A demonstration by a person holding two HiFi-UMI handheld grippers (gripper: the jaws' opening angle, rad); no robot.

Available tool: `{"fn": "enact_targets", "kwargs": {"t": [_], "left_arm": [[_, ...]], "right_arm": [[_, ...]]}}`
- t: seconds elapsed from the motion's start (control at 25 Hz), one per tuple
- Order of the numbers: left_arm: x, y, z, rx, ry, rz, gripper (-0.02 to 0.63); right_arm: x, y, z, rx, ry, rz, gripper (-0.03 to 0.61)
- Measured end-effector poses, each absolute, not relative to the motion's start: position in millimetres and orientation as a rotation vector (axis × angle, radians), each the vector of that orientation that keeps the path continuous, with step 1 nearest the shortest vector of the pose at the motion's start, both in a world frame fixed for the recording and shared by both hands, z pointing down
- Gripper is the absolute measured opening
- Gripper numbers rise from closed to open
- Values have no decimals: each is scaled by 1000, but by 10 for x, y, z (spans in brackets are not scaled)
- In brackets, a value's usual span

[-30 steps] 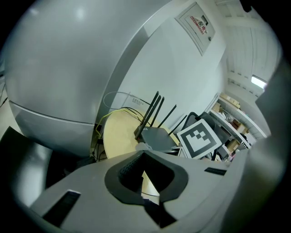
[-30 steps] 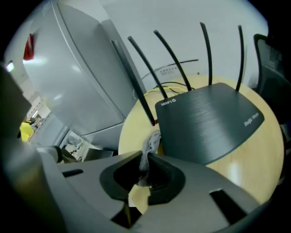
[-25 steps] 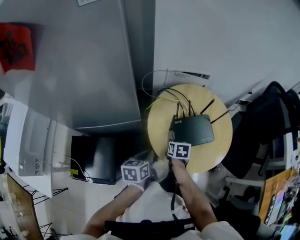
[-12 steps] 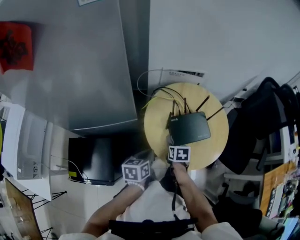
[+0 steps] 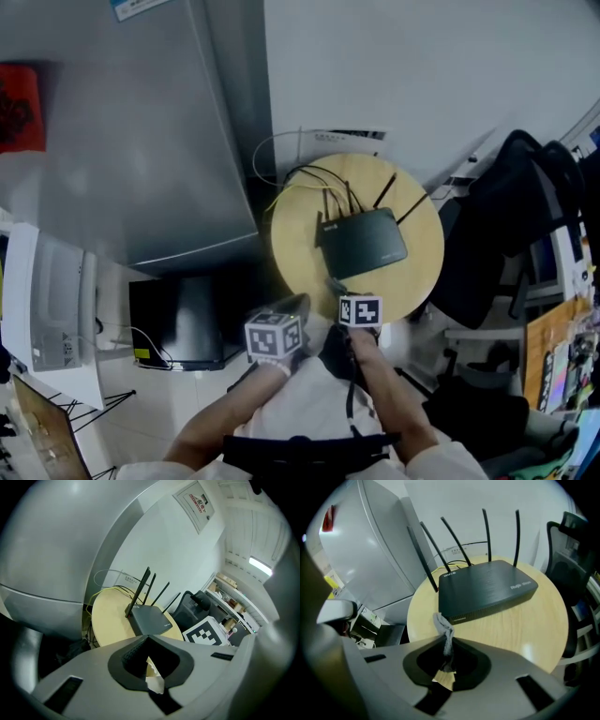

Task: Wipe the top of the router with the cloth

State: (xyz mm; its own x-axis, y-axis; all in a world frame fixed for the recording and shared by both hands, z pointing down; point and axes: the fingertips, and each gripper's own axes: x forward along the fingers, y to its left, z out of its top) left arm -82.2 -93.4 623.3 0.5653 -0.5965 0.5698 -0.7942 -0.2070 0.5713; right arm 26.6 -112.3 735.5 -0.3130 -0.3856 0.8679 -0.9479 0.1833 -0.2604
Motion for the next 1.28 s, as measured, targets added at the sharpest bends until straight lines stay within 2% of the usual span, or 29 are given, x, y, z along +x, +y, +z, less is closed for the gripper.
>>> {"fn": "enact_targets", "kwargs": {"t": [0.2, 0.6, 1.0, 1.28], "left_arm": [[-668, -967, 6157, 1948, -1101, 281, -2], [-300, -1165, 5813, 2114, -1083, 258, -2], [-73, -1309, 5602, 2180, -1080, 218, -2], [52, -1301, 5480, 2207, -1078, 202, -2]], "right_arm": [[366, -1097, 7138, 1267, -1877, 1112, 40], [904, -1282, 5909, 1527, -2133, 1096, 40], [1244, -1292, 5657, 1649, -2212, 1057, 38], [1180, -1238, 5641, 1586, -2228, 1008, 37]]}}
